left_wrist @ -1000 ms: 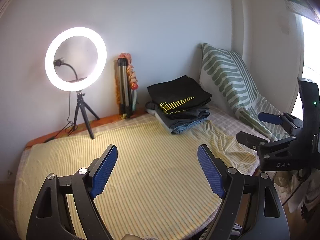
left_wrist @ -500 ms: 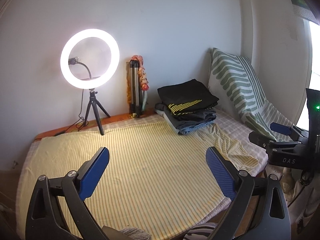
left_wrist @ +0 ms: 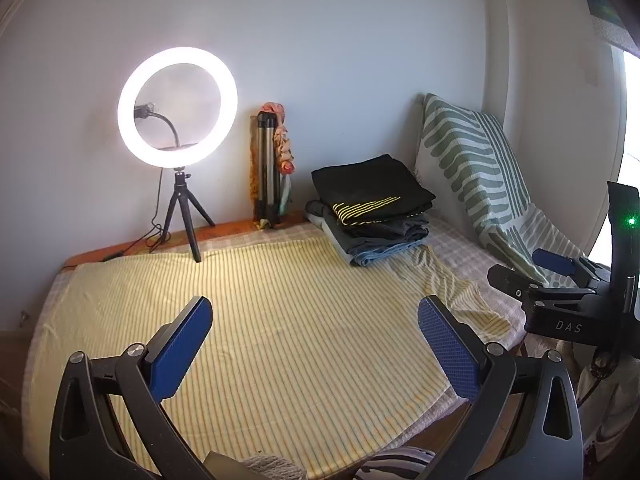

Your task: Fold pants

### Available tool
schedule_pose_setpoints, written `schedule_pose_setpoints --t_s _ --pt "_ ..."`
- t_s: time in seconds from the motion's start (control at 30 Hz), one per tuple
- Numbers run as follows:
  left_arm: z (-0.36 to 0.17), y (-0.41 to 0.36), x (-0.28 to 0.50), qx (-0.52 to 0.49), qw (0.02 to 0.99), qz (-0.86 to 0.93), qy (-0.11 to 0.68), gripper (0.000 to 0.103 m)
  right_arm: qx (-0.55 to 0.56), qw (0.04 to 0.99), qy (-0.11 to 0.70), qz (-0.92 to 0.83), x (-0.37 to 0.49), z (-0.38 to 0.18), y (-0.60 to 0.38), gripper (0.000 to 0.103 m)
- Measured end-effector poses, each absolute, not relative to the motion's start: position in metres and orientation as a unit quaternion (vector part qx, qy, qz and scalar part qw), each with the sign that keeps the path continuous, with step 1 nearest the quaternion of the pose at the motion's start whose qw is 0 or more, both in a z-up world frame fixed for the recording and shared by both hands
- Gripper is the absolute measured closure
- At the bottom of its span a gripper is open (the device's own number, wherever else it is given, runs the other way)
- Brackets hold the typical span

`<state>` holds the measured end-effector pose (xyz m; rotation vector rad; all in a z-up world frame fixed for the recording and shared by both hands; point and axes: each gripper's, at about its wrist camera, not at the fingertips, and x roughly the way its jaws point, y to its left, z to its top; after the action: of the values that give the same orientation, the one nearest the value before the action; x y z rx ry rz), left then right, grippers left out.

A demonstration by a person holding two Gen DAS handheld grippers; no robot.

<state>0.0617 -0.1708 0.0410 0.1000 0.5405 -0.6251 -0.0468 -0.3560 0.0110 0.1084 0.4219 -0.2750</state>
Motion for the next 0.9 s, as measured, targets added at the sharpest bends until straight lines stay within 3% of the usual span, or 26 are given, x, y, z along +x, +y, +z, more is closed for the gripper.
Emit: schedule_pose_setpoints --t_s 0.9 --pt "0.0448 -0.1705 0.0567 0.042 0.918 -0.302 0.256 0.001 0.058 0.967 0.209 -0.136 -0.0448 0.0096 -0.3571 0.0"
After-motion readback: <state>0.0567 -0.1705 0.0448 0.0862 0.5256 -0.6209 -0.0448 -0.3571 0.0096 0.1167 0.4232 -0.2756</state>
